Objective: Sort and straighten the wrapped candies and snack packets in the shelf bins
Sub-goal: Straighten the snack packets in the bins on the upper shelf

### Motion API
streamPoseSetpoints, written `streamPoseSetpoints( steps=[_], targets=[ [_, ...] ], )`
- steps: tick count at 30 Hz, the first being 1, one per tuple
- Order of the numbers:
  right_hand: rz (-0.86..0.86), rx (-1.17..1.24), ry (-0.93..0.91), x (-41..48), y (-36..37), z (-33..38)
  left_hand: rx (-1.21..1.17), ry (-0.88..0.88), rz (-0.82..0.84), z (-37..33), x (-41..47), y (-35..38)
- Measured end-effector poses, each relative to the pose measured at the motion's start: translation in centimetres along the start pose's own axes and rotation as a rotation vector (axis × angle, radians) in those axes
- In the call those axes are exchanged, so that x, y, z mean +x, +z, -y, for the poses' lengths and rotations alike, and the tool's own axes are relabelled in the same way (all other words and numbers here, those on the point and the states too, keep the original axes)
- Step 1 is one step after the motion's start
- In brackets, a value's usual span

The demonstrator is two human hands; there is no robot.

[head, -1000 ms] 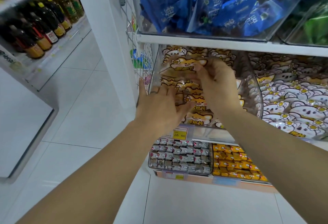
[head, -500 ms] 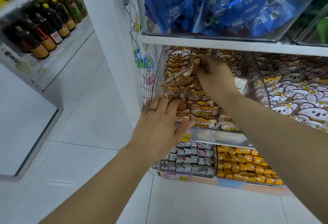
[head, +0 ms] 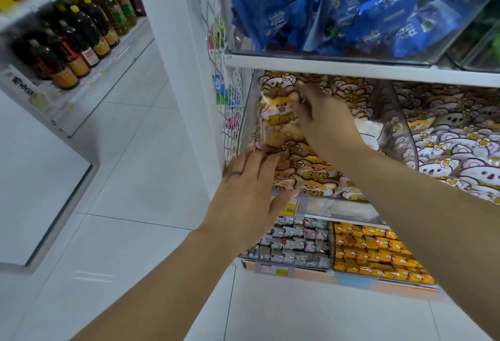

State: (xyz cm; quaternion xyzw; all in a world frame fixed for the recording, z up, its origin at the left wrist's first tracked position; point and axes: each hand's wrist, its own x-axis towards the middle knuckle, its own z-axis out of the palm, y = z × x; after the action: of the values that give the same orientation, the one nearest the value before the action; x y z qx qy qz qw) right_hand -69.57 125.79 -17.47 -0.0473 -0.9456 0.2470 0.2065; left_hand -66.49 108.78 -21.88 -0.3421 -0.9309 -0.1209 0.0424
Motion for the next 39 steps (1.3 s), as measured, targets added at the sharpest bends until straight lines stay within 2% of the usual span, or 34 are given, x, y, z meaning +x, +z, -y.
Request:
streamPoseSetpoints(
  steps=[5, 9, 10, 14, 19, 21, 24, 26, 29, 32, 34, 39],
  targets=[
    [0.255, -0.139, -0.020, -0.4, 1.1, -0.5, -0.005, 0.004, -0.024, 0.0, -0.1, 0.1],
    [0.192, 0.058, 0.051, -0.6, 0.3, -0.1, -0.005, 0.010, -0.027, 0.1, -0.1, 0.1],
    [0.220, 0.054, 0.058, -0.5, 0.3, -0.1, -0.004, 0.011, -0.030, 0.1, -0.1, 0.2],
    [0.517, -0.220, 0.033, 0.4, 0.4, -0.3, -0.008, -0.007, -0.025, -0.1, 0.0, 0.3],
    [0.709, -0.466, 0.013, -0.7, -0.7, -0.1, 0.061, -0.004, -0.048, -0.2, 0.1, 0.3],
    [0.660, -0.454, -0.032, -1.5, -1.2, -0.4, 0.109, 0.013, -0.068, -0.6, 0.1, 0.2],
    [0.329, -0.280, -0.108, -2.8, -2.9, -1.5, 0.199, 0.029, -0.045, -1.3, 0.9, -0.4],
    [0.210, -0.272, -0.098, -3.7, -4.5, -2.7, 0.248, 0.027, 0.046, -1.5, 2.1, -1.1],
    [0.335, -0.328, 0.072, -4.9, -6.8, -4.2, 0.279, 0.007, 0.200, -1.3, 4.6, -1.1],
    [0.484, -0.336, 0.157, -5.6, -7.8, -5.1, 0.273, -0.019, 0.243, -1.3, 6.2, -0.8],
    [0.461, -0.340, 0.125, -5.9, -7.7, -5.8, 0.276, -0.042, 0.260, -1.4, 6.6, -0.9],
    [0.251, -0.301, -0.008, -6.7, -6.4, -7.7, 0.346, -0.062, 0.272, -1.8, 6.9, -0.7]
  ],
)
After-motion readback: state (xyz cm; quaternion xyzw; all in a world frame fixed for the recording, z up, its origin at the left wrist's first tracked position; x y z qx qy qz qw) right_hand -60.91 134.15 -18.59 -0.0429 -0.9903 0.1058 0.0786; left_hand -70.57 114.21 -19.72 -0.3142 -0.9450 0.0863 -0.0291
